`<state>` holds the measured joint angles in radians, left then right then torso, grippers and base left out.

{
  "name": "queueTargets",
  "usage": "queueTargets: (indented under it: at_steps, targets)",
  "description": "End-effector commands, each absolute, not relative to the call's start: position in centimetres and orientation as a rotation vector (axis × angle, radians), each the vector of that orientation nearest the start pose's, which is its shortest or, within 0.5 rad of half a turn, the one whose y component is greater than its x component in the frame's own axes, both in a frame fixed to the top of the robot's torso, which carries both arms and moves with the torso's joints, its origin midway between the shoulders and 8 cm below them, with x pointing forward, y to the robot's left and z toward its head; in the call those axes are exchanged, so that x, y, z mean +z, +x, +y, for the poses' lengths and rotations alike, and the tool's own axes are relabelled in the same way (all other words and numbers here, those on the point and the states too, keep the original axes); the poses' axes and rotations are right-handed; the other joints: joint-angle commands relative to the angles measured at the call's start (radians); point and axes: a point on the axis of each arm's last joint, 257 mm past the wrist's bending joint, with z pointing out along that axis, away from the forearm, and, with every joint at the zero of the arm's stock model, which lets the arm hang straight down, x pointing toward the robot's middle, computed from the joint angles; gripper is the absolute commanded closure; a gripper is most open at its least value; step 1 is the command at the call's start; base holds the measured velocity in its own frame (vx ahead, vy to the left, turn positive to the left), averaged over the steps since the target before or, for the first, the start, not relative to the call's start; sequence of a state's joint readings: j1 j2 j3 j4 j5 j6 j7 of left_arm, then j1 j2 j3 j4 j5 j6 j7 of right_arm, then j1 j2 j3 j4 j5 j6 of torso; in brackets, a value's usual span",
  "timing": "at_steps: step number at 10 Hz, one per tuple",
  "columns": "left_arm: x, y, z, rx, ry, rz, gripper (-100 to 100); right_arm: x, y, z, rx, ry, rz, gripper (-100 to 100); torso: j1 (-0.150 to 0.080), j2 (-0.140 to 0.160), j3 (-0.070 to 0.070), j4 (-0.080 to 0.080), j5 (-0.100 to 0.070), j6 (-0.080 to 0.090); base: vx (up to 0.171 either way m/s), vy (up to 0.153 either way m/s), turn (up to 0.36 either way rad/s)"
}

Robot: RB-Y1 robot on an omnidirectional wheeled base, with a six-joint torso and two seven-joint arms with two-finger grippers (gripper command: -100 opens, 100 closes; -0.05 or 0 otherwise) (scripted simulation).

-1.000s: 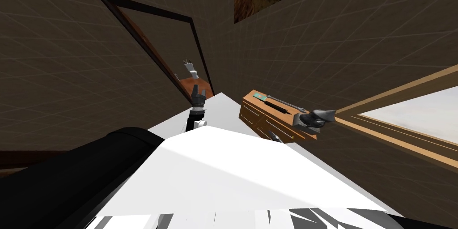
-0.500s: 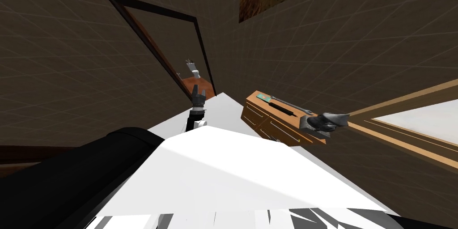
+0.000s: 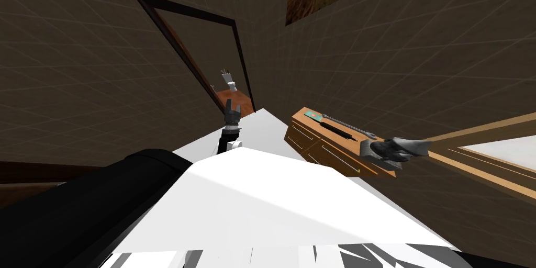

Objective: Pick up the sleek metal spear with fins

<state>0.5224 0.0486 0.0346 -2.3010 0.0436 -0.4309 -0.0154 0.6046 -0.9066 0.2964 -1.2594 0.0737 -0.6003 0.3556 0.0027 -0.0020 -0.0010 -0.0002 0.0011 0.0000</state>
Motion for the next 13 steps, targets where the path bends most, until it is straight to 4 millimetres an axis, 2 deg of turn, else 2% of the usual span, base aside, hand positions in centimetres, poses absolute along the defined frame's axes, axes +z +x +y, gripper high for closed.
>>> queueTargets:
  at_steps: [1, 2, 3, 4, 5, 6, 7, 8, 9, 12, 13]
  targets:
    - [1.4, 34.7, 29.5, -1.259, -0.694, 0.674, 0, -44.7, 18.6, -46.3, 0.39, 0.168, 2.272, -100, 0.0, 0.0, 0.0, 0.0, 0.0, 0.0, 0.019, 0.066, 0.116]
    - [1.4, 34.7, 29.5, -1.259, -0.694, 0.674, 0, -45.1, 17.9, -47.2, 0.367, 0.179, 2.288, -100, 0.001, 0.0, 0.0, 0.0, 0.0, -0.001, 0.031, 0.057, 0.071]
    - [1.4, 34.7, 29.5, -1.259, -0.694, 0.674, 0, -45.3, 17.0, -48.5, 0.323, 0.096, 2.336, -100, 0.0, 0.0, 0.0, 0.0, 0.0, 0.0, 0.067, 0.07, 0.141]
    - [1.4, 34.7, 29.5, -1.259, -0.694, 0.674, 0, -45.8, 16.0, -49.9, 0.288, 0.113, 2.36, -100, 0.001, -0.002, -0.001, 0.0, 0.0, -0.001, 0.06, 0.073, 0.075]
    - [1.4, 34.7, 29.5, -1.259, -0.694, 0.674, 0, -45.9, 15.9, -50.0, 0.285, 0.114, 2.361, -100, 0.002, -0.002, -0.001, 0.0, 0.0, 0.0, 0.022, 0.041, -0.02]
    - [1.4, 34.7, 29.5, -1.259, -0.694, 0.674, 0, -46.1, 14.9, -51.7, 0.234, 0.034, 2.41, -100, 0.0, 0.0, 0.0, 0.0, 0.0, 0.0, 0.05, 0.067, 0.166]
    - [1.4, 34.7, 29.5, -1.259, -0.694, 0.674, 0, -46.3, 14.1, -52.8, 0.205, 0.047, 2.429, -100, 0.001, -0.002, -0.001, 0.0, 0.0, -0.001, 0.056, 0.051, 0.091]
    - [1.4, 34.7, 29.5, -1.259, -0.694, 0.674, 0, -46.5, 12.6, -55.2, 0.137, -0.026, 2.485, -100, 0.0, -0.002, -0.001, 0.0, 0.0, 0.0, 0.067, 0.064, 0.136]
    - [1.4, 34.7, 29.5, -1.259, -0.694, 0.674, 0, -46.5, 12.3, -55.7, 0.126, -0.02, 2.492, -100, 0.001, -0.003, -0.002, 0.0, 0.0, -0.001, 0.069, 0.044, 0.08]
    - [1.4, 34.7, 29.5, -1.259, -0.694, 0.674, 0, -46.2, 10.0, -59.8, 0.006, -0.168, 2.584, -100, 0.0, -0.004, -0.002, -0.001, 0.0, 0.0, 0.088, 0.046, 0.146]
    - [1.4, 34.7, 29.5, -1.259, -0.694, 0.674, 0, -46.2, 9.7, -60.1, -0.001, -0.164, 2.588, -100, 0.0, -0.004, -0.002, -0.001, 0.0, -0.001, 0.083, 0.023, 0.089]
